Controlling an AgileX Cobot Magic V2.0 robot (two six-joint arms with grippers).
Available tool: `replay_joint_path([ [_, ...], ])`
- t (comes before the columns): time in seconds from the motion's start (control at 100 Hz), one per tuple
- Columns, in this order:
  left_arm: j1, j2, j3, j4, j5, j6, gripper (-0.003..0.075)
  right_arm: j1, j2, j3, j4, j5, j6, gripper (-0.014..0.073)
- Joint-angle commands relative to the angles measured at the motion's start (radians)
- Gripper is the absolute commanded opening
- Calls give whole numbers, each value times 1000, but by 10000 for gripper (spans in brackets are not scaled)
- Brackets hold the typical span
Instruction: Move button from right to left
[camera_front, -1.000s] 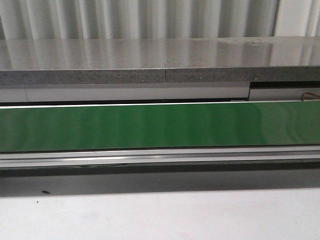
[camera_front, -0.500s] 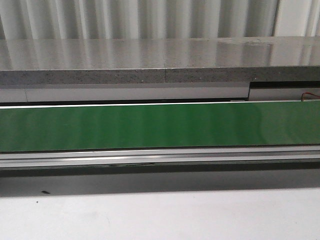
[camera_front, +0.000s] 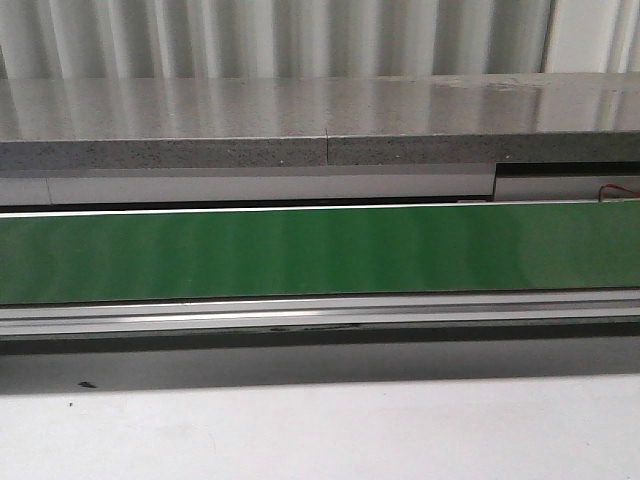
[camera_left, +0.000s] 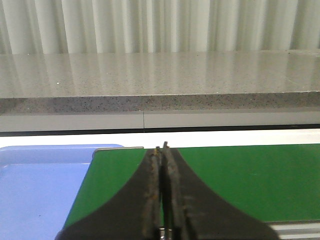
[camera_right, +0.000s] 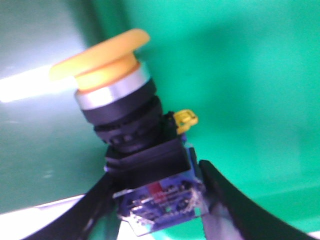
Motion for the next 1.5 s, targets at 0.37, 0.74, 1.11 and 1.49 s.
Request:
replay_joint_path([
  [0.37, -8, -26, 38, -1, -82, -1, -20, 162, 30, -25, 22, -43, 198, 146],
  [0.74, -8, -26, 38, -1, -82, -1, -21, 177, -45, -25, 29, -92, 110, 622],
  [1.11, -8, -26, 38, -1, -82, -1, -20, 314, -251, 9, 30, -123, -82, 378],
  [1.49, -8, -26, 38, -1, -82, -1, -21, 403, -508, 201, 29, -253, -94, -60],
])
